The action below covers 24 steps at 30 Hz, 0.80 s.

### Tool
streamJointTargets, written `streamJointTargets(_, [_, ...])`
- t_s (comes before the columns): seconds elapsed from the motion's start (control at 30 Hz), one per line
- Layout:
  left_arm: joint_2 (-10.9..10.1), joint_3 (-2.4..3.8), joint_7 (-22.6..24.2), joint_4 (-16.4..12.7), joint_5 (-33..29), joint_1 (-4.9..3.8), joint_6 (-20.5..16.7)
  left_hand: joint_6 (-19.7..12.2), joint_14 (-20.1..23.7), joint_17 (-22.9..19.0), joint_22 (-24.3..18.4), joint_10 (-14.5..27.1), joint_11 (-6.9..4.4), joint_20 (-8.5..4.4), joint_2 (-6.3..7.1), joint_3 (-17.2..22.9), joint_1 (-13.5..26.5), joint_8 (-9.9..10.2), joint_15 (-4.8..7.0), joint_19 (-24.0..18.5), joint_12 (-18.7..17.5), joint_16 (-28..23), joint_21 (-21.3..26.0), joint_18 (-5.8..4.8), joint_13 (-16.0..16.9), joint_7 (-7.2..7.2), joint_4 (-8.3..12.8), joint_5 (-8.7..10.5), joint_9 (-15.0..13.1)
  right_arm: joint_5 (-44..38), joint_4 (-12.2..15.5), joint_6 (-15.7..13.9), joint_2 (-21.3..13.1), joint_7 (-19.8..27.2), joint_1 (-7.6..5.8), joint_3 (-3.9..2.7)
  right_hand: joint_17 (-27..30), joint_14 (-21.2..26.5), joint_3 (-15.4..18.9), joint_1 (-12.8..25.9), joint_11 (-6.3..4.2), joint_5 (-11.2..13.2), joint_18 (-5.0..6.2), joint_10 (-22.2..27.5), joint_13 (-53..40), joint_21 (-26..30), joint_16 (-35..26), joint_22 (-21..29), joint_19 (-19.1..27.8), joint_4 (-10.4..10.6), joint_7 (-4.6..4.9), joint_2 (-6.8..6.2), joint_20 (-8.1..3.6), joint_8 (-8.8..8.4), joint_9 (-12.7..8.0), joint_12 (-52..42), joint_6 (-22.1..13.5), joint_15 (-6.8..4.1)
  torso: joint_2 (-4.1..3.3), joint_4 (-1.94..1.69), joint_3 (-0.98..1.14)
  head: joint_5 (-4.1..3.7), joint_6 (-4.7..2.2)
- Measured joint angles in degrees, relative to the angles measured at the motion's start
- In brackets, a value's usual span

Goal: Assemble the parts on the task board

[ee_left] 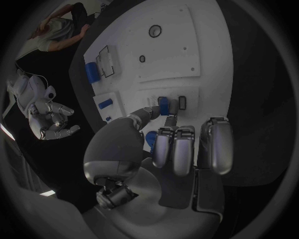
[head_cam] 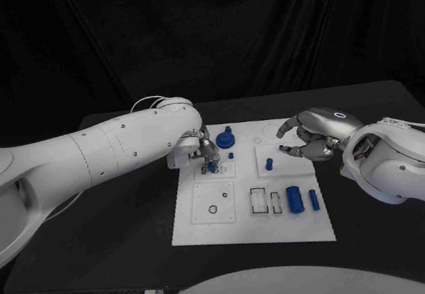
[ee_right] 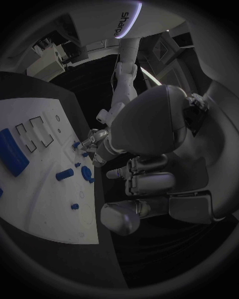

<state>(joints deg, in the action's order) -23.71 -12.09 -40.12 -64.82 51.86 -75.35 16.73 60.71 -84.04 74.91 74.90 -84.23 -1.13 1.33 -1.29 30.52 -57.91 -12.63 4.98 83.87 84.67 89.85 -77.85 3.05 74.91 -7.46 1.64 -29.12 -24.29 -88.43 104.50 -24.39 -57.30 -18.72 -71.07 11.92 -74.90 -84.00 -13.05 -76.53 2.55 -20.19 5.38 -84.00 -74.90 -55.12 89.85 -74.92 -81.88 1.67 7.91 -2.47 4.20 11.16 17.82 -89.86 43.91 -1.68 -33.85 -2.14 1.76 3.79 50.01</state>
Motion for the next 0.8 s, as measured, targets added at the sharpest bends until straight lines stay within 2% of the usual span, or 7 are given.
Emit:
streamJointTargets(0.37, [-0.2,-0.03,0.0,-0.3,0.0,0.03,-0.4,0.5,0.0,0.0,0.0,0.0,0.0,0.0,0.0,-0.2,0.4,0.0,0.0,0.0,0.0,0.0,0.0,0.0,0.0,0.52,-0.2,0.01,0.0,0.0,-0.3,0.1,0.1,0.0,0.03,0.0,0.0,0.0,0.0,0.0,0.0,0.0,0.0,0.0,0.0,0.0,0.0,0.0,0.0,0.0,0.0,0.0,0.0,0.0,0.0,0.0,0.0,0.0,-0.01,0.02,0.0,0.18,0.0])
streamJointTargets(0.8, [-2.1,-0.08,0.0,-2.2,0.0,0.09,-1.6,0.7,0.0,0.0,0.0,0.2,-0.17,0.0,0.08,-0.2,0.5,0.2,0.0,0.0,-0.2,0.0,0.0,0.0,0.0,0.7,-0.2,0.1,0.1,0.0,-0.5,0.4,0.0,-0.1,0.09,0.0,0.0,0.0,0.0,0.0,0.0,-0.4,0.0,0.0,0.0,0.3,0.0,0.0,0.0,0.0,0.0,0.0,0.0,0.0,-0.1,0.0,0.0,0.0,0.01,0.01,-0.01,-0.09,0.0])
